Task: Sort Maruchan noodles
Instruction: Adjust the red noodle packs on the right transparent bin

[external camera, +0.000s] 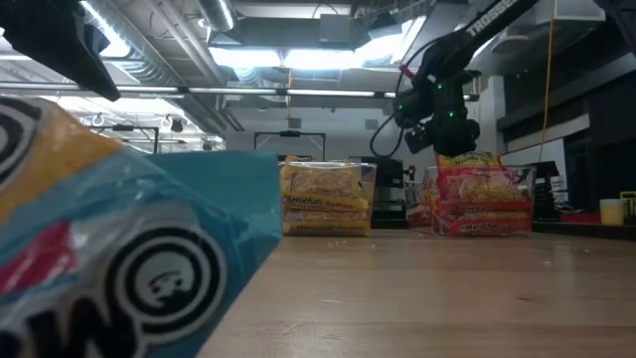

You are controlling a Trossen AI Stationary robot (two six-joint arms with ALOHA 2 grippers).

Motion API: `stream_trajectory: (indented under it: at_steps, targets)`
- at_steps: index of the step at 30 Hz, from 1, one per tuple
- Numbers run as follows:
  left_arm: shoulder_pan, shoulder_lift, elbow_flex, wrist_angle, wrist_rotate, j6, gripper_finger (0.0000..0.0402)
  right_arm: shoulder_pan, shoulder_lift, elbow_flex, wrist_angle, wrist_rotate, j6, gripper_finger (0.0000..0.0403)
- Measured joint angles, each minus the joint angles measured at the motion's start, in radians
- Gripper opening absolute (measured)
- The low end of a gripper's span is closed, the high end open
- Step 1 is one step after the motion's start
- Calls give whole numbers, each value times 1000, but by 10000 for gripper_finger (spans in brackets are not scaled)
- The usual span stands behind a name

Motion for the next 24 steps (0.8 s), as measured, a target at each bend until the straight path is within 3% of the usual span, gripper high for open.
stream_trajectory:
  at_steps: [12, 15, 21, 24]
  targets:
    - [0, 0, 0, 0, 0, 0, 33, 6, 98, 0, -12, -16, 3, 166]
    - [0, 0, 0, 0, 0, 0, 33, 7, 100, 0, -37, -17, -3, 133]
    - [0, 0, 0, 0, 0, 0, 33, 7, 98, 0, -45, -5, -15, 17]
    - [0, 0, 0, 0, 0, 0, 33, 8, 98, 0, -49, 10, -31, 13]
